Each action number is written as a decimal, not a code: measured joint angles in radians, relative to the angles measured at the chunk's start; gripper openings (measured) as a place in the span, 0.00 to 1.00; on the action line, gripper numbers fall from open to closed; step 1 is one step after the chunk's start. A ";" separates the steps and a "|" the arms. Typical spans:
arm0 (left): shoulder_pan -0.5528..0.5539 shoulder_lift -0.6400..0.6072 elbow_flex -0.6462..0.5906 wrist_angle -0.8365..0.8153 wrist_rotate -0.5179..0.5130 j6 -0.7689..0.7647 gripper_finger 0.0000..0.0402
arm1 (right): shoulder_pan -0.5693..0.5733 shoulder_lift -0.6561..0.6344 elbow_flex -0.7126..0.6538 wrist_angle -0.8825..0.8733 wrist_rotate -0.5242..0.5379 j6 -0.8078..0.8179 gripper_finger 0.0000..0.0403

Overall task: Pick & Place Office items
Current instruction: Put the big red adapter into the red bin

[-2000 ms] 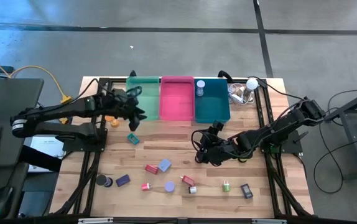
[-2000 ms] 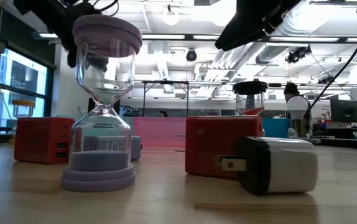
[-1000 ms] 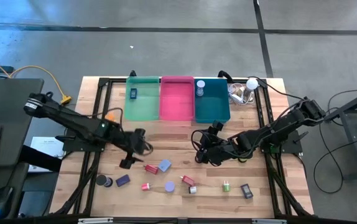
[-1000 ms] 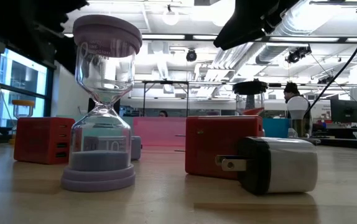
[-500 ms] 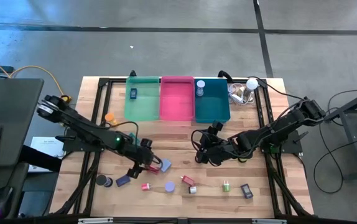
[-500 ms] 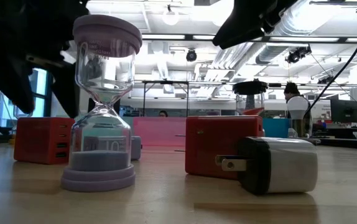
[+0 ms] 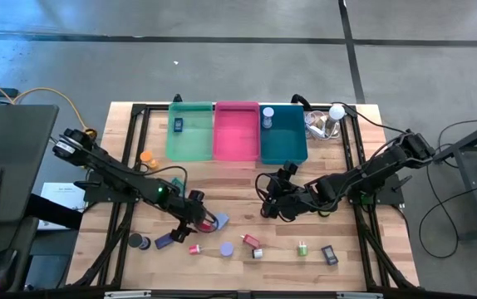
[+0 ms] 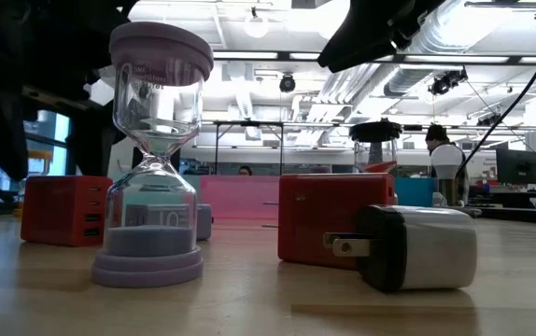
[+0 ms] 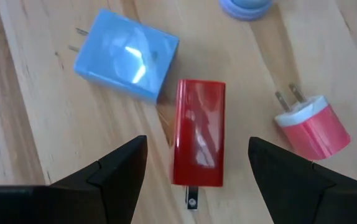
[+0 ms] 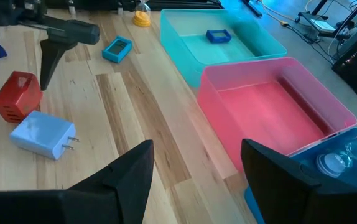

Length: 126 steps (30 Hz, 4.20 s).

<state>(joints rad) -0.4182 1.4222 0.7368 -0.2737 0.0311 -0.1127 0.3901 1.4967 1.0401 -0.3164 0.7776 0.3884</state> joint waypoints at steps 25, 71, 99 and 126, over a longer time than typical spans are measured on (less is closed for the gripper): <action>-0.003 0.063 0.000 0.038 -0.006 0.007 0.45 | 0.000 0.000 0.000 0.015 0.000 0.000 0.57; 0.796 0.065 0.605 -0.361 0.002 0.529 0.28 | 0.042 0.000 0.000 0.093 0.008 0.001 0.57; 1.131 0.520 0.780 -0.309 0.152 0.509 0.28 | 0.007 0.000 -0.043 0.136 0.004 -0.026 0.57; 1.141 0.603 0.779 -0.233 0.184 0.435 0.28 | 0.023 0.000 -0.076 0.216 -0.026 -0.052 0.57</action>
<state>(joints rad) 0.7230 2.0249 1.5157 -0.5066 0.2151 0.3227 0.4133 1.4971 0.9646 -0.1001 0.7517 0.3359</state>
